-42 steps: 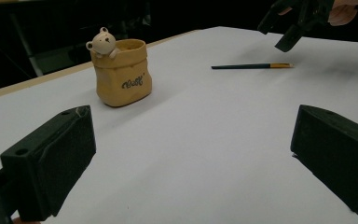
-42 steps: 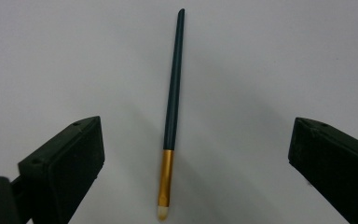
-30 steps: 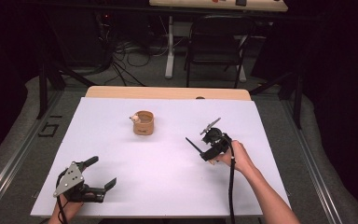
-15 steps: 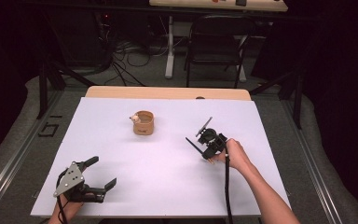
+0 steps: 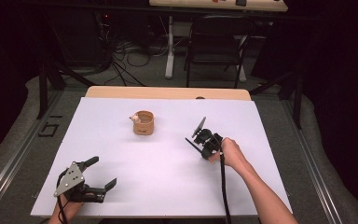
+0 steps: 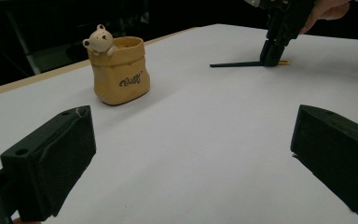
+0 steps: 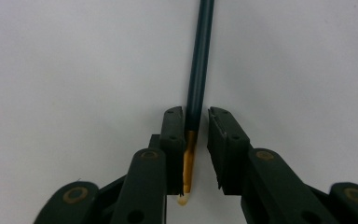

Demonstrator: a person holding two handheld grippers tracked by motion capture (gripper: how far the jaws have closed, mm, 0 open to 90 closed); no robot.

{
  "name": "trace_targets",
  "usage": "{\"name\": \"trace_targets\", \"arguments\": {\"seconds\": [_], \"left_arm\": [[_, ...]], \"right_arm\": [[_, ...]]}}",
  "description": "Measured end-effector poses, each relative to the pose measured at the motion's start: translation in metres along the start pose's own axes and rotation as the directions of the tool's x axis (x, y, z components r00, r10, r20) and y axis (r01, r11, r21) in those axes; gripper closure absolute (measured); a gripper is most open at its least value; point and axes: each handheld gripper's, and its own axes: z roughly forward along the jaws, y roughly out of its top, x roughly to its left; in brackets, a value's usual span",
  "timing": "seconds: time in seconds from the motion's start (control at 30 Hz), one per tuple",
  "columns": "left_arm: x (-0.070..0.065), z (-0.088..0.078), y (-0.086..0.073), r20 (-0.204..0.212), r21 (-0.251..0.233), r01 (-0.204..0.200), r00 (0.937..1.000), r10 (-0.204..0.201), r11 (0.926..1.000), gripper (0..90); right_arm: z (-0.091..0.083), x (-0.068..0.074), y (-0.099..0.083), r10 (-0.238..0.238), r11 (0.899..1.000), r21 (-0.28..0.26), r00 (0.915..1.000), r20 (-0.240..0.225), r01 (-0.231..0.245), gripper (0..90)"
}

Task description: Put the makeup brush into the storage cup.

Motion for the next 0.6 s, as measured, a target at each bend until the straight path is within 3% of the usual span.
{"name": "trace_targets", "arguments": {"seconds": [0.2, 0.37, 0.5, 0.6], "left_arm": [[-0.0001, 0.0002, 0.0000, 0.001, 0.000, 0.001, 1.0000, -0.001, 1.0000, 0.0], [-0.0001, 0.0004, -0.0001, 0.002, 0.002, 0.000, 1.0000, 0.000, 1.0000, 0.0], [-0.0003, 0.0002, 0.0001, 0.004, 0.002, -0.004, 1.0000, 0.004, 1.0000, 0.0], [0.0000, -0.0003, 0.0000, 0.001, 0.002, -0.003, 1.0000, 0.003, 1.0000, 0.0]], "right_arm": [[0.0002, 0.0004, 0.0036, 0.003, 0.999, 0.033, 1.0000, -0.007, -0.003, 80.2], [0.0019, -0.0017, 0.0039, 0.024, 0.999, 0.032, 0.9988, -0.044, -0.023, 82.9], [0.0010, -0.0031, 0.0046, 0.012, 0.999, 0.046, 0.9989, -0.046, -0.010, 83.9], [0.0024, -0.0046, 0.0032, 0.034, 0.999, 0.022, 0.9969, -0.071, -0.032, 84.1]]}}
